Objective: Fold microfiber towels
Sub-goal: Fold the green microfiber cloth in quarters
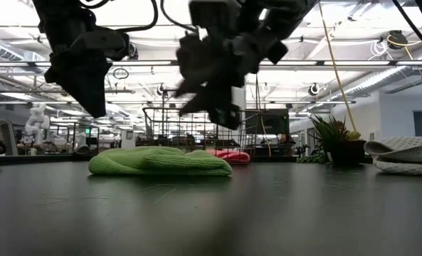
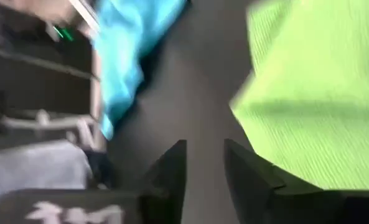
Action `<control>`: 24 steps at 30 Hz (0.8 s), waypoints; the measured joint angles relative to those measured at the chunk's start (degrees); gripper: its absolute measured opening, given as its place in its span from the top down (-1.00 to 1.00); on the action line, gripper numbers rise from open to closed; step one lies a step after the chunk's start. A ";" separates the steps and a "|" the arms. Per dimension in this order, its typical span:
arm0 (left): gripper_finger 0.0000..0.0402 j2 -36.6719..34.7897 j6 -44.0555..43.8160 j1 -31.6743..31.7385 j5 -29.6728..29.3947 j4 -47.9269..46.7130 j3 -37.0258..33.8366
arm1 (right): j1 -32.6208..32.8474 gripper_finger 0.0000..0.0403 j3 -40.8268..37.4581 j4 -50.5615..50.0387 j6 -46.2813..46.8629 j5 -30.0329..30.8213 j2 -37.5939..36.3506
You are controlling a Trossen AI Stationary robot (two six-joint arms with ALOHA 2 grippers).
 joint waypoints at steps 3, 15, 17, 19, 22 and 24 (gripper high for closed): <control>0.60 0.00 -0.07 0.04 -0.58 1.47 0.00 | 0.75 0.73 -0.04 -7.39 -3.33 3.64 -0.05; 0.60 0.00 -2.48 1.32 -4.07 4.68 0.00 | 0.62 0.99 -0.04 -6.20 -6.10 12.15 -0.02; 0.60 0.00 -3.54 1.75 -4.53 4.68 0.00 | 0.62 0.99 -0.04 -5.74 -6.60 12.13 -0.02; 0.60 0.00 -4.20 2.23 -4.57 4.74 0.00 | 0.60 1.00 -0.04 -5.67 -6.87 12.13 -0.02; 0.60 0.00 -4.90 2.68 -4.67 5.23 0.00 | 0.60 1.00 -0.04 -5.80 -7.46 12.14 -0.02; 0.60 0.00 -4.95 2.88 -4.77 5.84 0.00 | 0.60 1.00 -0.04 -5.78 -8.17 12.15 -0.02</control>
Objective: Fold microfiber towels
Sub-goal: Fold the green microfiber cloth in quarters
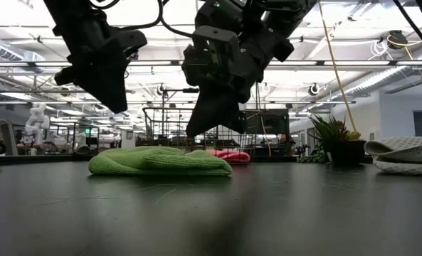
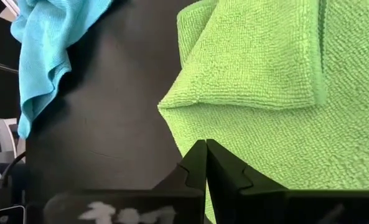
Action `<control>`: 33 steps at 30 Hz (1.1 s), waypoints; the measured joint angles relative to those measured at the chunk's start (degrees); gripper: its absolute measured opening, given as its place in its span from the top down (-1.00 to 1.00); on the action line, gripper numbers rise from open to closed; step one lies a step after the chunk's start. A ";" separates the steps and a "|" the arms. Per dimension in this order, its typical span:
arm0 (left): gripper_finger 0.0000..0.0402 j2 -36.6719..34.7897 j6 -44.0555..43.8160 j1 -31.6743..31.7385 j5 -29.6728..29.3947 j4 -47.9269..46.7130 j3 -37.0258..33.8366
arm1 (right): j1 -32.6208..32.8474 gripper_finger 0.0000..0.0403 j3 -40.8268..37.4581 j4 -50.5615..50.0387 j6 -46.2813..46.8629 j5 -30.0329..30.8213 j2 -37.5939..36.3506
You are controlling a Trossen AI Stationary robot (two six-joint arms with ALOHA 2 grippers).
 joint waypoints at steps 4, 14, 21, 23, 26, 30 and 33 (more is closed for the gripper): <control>0.60 0.00 0.08 0.33 -0.70 2.23 0.00 | 0.02 1.00 0.00 -0.05 -0.16 2.18 0.00; 0.60 3.23 6.85 2.64 -1.43 11.77 0.02 | 0.26 1.00 0.00 -0.09 0.08 2.78 0.00; 0.60 8.15 12.70 3.45 2.90 16.03 0.04 | 0.24 1.00 0.00 -1.91 0.87 2.68 0.00; 0.60 8.31 16.34 3.96 4.80 16.42 0.04 | 0.22 1.00 0.00 -3.13 0.98 2.64 0.00; 0.60 8.30 20.48 4.87 6.78 17.41 0.04 | 0.24 1.00 0.00 -4.93 0.95 1.77 0.00; 0.60 8.32 25.45 5.99 8.62 19.55 0.04 | 0.24 1.00 0.00 -6.52 0.87 -0.38 0.00; 0.60 9.48 27.20 6.73 8.45 20.17 0.04 | 0.22 1.00 0.00 -6.51 -0.12 -0.33 0.00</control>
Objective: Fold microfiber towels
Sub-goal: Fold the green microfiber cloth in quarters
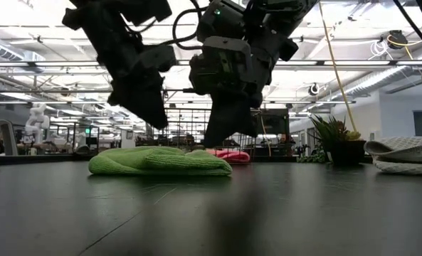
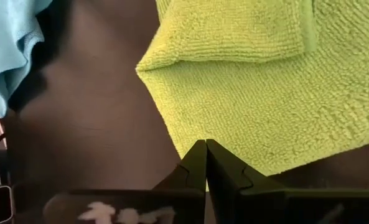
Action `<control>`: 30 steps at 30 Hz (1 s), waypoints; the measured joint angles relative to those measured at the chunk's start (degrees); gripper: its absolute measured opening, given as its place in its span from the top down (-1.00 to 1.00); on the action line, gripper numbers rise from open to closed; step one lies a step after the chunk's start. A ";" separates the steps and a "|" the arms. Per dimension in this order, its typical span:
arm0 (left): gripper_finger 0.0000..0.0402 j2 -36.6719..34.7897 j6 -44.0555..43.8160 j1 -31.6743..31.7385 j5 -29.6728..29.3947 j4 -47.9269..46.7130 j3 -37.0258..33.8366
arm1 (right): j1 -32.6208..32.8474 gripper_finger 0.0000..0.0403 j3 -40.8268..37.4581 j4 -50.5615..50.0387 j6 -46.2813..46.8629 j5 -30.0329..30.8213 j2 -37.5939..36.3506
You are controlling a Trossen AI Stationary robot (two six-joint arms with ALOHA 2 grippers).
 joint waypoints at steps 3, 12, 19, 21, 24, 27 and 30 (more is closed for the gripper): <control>0.60 1.54 1.29 0.99 -0.17 2.15 0.00 | -0.16 1.00 -0.02 0.49 0.04 0.12 0.00; 0.60 6.81 1.62 1.56 0.05 8.21 0.00 | -0.84 1.00 -0.07 -0.78 0.29 3.48 0.02; 0.60 7.47 0.12 0.08 0.58 6.57 -0.04 | -0.84 1.00 -0.07 -0.79 1.10 7.71 0.02; 0.60 7.46 -0.35 -0.66 1.12 6.15 -0.02 | -0.81 1.00 -0.04 -0.73 1.10 7.70 0.01; 0.60 7.46 -1.39 -1.87 2.57 3.64 -0.02 | -0.81 1.00 0.00 -1.16 1.09 7.59 0.00; 0.60 6.90 -3.04 -2.94 6.18 1.01 -0.02 | -0.81 1.00 0.04 -1.29 1.09 7.52 0.00; 0.60 6.37 -6.48 -4.03 12.25 -1.54 0.00 | -0.81 1.00 0.04 -1.97 1.09 7.51 0.00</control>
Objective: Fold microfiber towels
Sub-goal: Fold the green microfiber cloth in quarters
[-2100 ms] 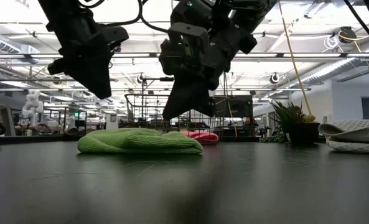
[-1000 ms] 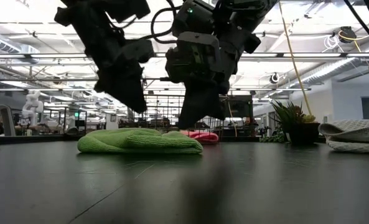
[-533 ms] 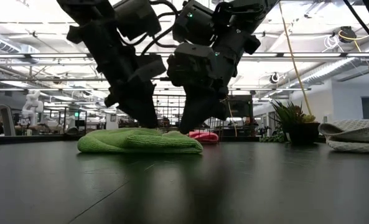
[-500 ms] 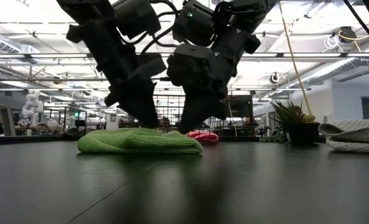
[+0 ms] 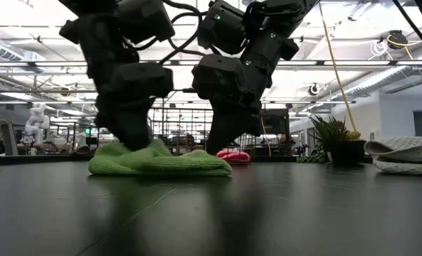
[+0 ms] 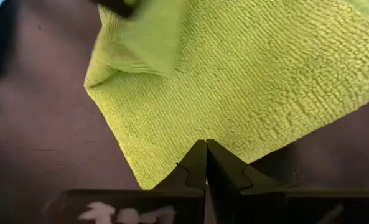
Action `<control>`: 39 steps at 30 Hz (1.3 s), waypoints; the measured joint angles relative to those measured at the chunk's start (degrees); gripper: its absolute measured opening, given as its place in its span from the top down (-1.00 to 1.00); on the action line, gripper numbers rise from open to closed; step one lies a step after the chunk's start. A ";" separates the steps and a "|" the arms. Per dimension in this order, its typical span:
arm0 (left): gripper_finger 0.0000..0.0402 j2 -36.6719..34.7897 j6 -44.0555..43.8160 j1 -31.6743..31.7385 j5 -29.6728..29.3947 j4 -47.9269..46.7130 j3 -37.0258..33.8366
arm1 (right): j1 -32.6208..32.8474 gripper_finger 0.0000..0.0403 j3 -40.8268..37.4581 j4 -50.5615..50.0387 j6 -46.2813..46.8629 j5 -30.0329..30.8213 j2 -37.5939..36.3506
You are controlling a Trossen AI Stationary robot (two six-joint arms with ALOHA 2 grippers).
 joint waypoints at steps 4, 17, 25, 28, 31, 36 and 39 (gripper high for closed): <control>0.60 -2.54 -4.69 -3.13 6.92 -5.33 -0.01 | 0.00 1.00 0.06 0.17 -0.03 -0.06 0.00; 0.60 -14.94 -16.55 -13.08 -0.75 -15.98 -0.01 | 0.00 1.00 0.04 1.32 -0.50 -0.10 0.00; 0.60 -12.79 -23.21 -16.24 2.38 -25.83 -0.09 | 0.00 1.00 0.00 2.28 -0.59 -0.12 0.00; 0.60 -12.50 -32.94 -16.31 -0.93 -28.29 0.00 | 0.00 1.00 0.00 2.65 -0.61 -0.17 0.00; 0.60 -12.67 -45.72 -15.47 -2.28 -33.50 -0.12 | 0.00 1.00 0.00 2.91 -0.47 -0.34 0.00; 0.60 -12.81 -48.36 -14.25 -5.08 -32.81 -0.07 | 0.00 1.00 0.00 3.26 0.22 -0.55 0.00; 0.60 -12.76 -46.54 -12.95 -7.31 -32.38 -0.08 | -0.02 1.00 0.00 3.20 0.24 -2.93 0.00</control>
